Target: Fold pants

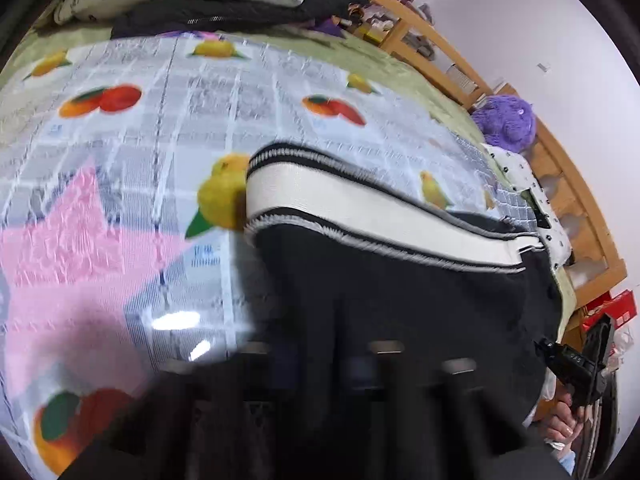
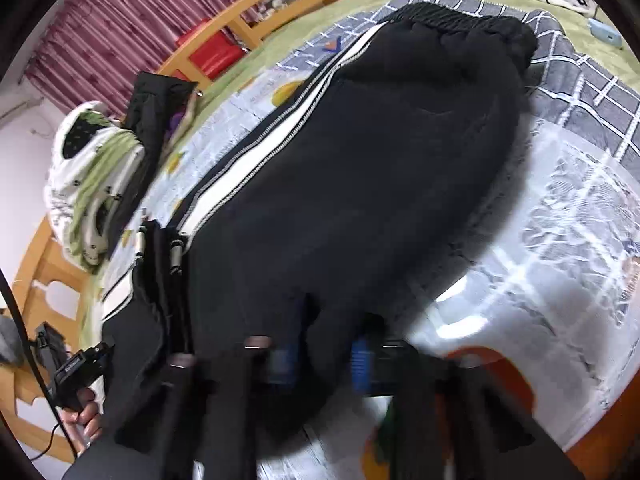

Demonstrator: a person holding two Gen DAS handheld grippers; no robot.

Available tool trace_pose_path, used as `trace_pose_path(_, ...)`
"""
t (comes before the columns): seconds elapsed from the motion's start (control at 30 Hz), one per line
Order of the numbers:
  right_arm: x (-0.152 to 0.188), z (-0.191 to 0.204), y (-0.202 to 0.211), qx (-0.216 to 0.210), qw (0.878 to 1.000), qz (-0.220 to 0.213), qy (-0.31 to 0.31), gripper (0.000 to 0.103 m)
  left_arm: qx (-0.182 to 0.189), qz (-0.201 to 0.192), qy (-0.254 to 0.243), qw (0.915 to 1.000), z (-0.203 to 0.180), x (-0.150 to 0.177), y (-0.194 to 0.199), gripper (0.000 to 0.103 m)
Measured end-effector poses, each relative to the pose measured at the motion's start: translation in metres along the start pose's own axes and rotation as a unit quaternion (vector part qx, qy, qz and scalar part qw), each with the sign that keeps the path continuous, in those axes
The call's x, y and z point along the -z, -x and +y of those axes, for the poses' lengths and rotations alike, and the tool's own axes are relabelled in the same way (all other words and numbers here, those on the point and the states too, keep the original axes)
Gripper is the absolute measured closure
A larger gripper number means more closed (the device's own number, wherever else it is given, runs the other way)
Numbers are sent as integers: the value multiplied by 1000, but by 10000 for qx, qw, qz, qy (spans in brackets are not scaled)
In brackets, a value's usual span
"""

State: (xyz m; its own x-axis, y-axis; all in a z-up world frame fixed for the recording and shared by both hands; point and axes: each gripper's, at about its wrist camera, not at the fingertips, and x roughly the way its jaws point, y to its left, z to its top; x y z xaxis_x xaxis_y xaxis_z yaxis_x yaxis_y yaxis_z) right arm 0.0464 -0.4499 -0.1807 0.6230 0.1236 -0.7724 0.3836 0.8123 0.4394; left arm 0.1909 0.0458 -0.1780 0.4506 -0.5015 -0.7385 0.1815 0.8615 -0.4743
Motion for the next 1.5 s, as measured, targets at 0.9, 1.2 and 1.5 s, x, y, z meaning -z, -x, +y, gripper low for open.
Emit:
trace_pose_path(0.9,26,45,20,-523,9969,258,524,51,-1277,-382,252,9908,82,55,123,39)
trace_pose_path(1.2,-20,22,-28,-216,9993,267,-152,93,-1349,-362,543,9887,95,88,129,30)
trace_pose_path(1.5,-10,17,-17,0,9998,161,66,80,-570,-888,1324,9856,111,109,139,30)
